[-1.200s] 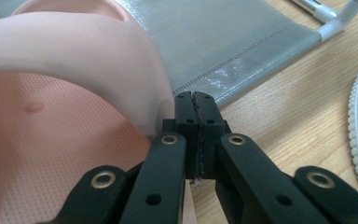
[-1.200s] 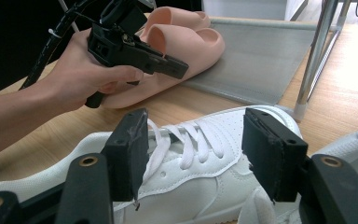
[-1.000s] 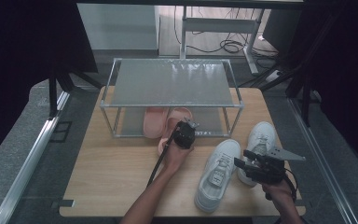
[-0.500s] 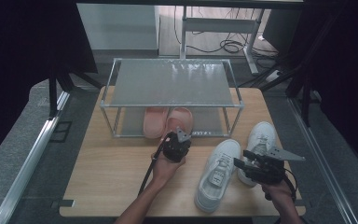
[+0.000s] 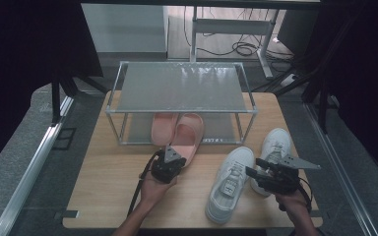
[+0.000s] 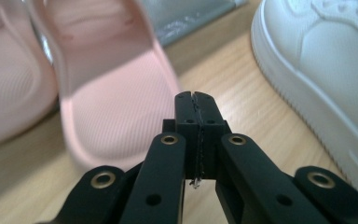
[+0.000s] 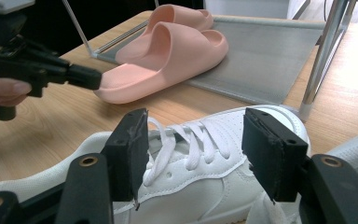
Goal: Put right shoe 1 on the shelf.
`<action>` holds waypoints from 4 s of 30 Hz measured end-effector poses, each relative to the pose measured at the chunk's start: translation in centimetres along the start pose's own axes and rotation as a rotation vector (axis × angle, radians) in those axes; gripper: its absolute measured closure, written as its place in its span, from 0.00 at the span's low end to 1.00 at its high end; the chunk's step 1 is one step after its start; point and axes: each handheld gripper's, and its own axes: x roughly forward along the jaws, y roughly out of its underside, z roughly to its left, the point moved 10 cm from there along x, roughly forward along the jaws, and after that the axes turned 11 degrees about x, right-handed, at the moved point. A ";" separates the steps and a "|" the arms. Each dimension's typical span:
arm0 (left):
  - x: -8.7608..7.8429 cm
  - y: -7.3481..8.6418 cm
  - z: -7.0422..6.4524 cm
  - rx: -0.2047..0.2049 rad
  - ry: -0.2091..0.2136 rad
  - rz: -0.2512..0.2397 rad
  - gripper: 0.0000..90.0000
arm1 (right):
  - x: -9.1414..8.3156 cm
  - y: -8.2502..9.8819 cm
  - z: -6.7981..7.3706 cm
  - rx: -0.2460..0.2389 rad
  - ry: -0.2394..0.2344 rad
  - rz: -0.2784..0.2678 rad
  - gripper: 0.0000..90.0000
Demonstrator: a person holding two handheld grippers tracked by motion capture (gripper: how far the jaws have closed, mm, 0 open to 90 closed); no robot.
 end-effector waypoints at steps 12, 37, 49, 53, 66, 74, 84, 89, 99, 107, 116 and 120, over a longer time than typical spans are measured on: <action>-1.6 4.2 -0.4 -0.002 0.021 0.044 1.00 | 0.1 0.1 0.1 0.001 -0.002 0.005 0.46; -0.2 3.6 -0.7 0.029 0.038 0.059 1.00 | -0.1 0.0 -0.1 0.006 0.004 -0.002 0.46; 0.6 3.0 0.0 0.025 0.030 0.066 1.00 | 0.0 0.0 -0.1 0.004 0.005 0.000 0.46; 0.9 2.9 -0.2 0.030 0.032 0.071 1.00 | -0.1 0.0 -0.2 0.005 0.006 -0.002 0.46; 2.6 1.8 0.1 0.027 0.036 0.078 1.00 | 0.0 0.0 -0.1 0.004 0.006 0.000 0.46; 3.7 0.7 0.4 0.020 0.031 0.071 1.00 | -0.1 0.0 -0.1 0.003 0.005 -0.001 0.46; 4.9 -0.1 1.0 0.006 0.029 0.076 1.00 | 0.0 0.1 -0.1 -0.001 0.003 0.001 0.46; 5.6 -0.5 1.3 0.005 0.026 0.084 1.00 | -0.1 0.0 0.1 -0.001 0.000 -0.002 0.46; 7.0 -1.6 1.7 0.001 0.016 0.084 1.00 | -0.1 -0.1 0.2 -0.003 -0.002 -0.002 0.46; 7.8 -2.1 2.3 -0.007 0.000 0.089 1.00 | -0.2 -0.1 0.2 -0.003 -0.003 -0.004 0.46; 8.3 -2.2 2.9 -0.007 -0.017 0.094 1.00 | -0.2 -0.1 0.1 0.000 -0.003 -0.005 0.46; 8.7 -2.4 3.3 -0.004 -0.025 0.097 1.00 | -0.2 -0.1 0.1 -0.001 -0.003 -0.003 0.46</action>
